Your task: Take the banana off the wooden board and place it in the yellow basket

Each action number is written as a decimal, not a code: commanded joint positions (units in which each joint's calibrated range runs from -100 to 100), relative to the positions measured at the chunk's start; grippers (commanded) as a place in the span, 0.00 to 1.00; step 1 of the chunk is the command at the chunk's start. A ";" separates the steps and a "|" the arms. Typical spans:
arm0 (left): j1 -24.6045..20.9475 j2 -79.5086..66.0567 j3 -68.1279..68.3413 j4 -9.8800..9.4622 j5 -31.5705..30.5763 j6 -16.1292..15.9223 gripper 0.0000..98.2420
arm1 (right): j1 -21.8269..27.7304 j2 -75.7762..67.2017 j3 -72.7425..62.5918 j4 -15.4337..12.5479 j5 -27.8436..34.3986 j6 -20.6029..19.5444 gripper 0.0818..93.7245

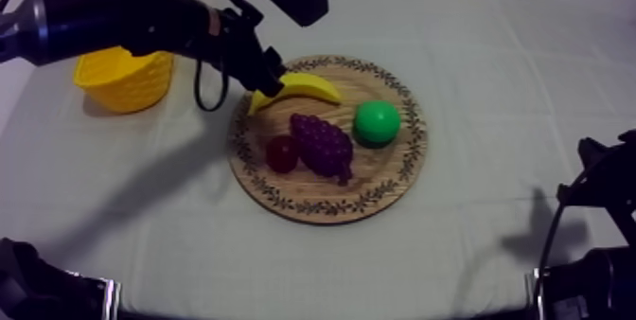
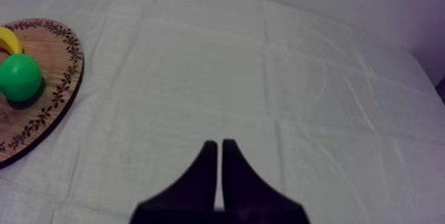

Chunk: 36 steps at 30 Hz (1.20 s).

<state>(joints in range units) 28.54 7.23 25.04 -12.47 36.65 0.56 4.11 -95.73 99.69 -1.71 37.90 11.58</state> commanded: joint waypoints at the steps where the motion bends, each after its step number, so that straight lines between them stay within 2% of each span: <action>1: 0.00 0.05 0.19 0.05 0.20 0.07 0.60 | 0.02 -0.02 -0.03 -0.02 0.00 0.02 0.00; 14: -0.33 2.21 0.83 0.14 0.46 0.40 0.59 | 0.02 -0.02 -0.03 -0.02 0.00 0.02 0.00; 18: -0.91 5.52 -1.09 1.35 1.20 -0.88 0.59 | 0.02 -0.02 -0.03 -0.02 0.00 0.02 0.00; 21: -1.24 8.58 -3.77 2.03 2.97 -1.70 0.59 | 0.02 -0.02 -0.03 -0.02 0.00 0.02 0.00; 36: -1.90 25.43 -20.75 3.08 15.25 -2.69 0.59 | 0.02 -0.02 -0.03 -0.02 0.00 0.02 0.00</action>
<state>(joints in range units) 26.62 31.31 5.81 -9.47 51.45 -2.06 4.11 -95.73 99.69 -1.71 37.92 11.58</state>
